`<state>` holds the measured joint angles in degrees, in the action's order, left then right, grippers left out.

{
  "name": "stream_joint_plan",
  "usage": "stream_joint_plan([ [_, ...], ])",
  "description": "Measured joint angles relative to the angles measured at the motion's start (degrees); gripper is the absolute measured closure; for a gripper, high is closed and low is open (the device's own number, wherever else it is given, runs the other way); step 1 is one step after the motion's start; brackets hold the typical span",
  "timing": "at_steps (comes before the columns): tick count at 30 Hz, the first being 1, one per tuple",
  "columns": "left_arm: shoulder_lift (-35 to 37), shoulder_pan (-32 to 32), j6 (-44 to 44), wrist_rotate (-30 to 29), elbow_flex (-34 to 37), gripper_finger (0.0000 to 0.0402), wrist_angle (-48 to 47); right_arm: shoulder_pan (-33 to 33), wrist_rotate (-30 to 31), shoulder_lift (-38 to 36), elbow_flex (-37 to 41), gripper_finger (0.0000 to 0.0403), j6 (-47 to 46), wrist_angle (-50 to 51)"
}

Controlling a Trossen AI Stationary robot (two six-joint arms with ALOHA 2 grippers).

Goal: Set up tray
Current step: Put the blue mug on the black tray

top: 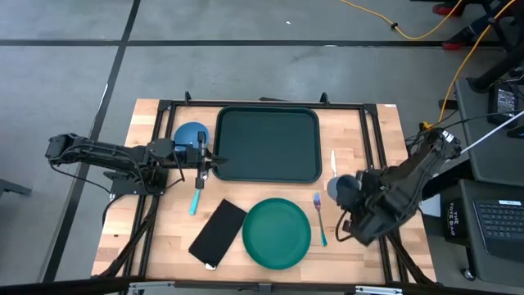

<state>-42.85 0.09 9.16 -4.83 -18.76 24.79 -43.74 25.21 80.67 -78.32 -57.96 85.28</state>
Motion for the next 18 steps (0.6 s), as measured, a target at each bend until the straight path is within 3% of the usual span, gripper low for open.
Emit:
stream_joint_plan([
  [8, -0.65, 0.01, -0.03, -3.23, -0.07, 0.0400, 3.48, 11.86, -0.40, -1.71, 0.00, 0.0392, 20.10, -6.53],
  [18, -1.66, 0.05, -4.91, -6.45, -0.47, 0.0400, 0.52, 28.99, -9.63, -1.22, 0.00, 0.0392, 44.16, -20.68],
])
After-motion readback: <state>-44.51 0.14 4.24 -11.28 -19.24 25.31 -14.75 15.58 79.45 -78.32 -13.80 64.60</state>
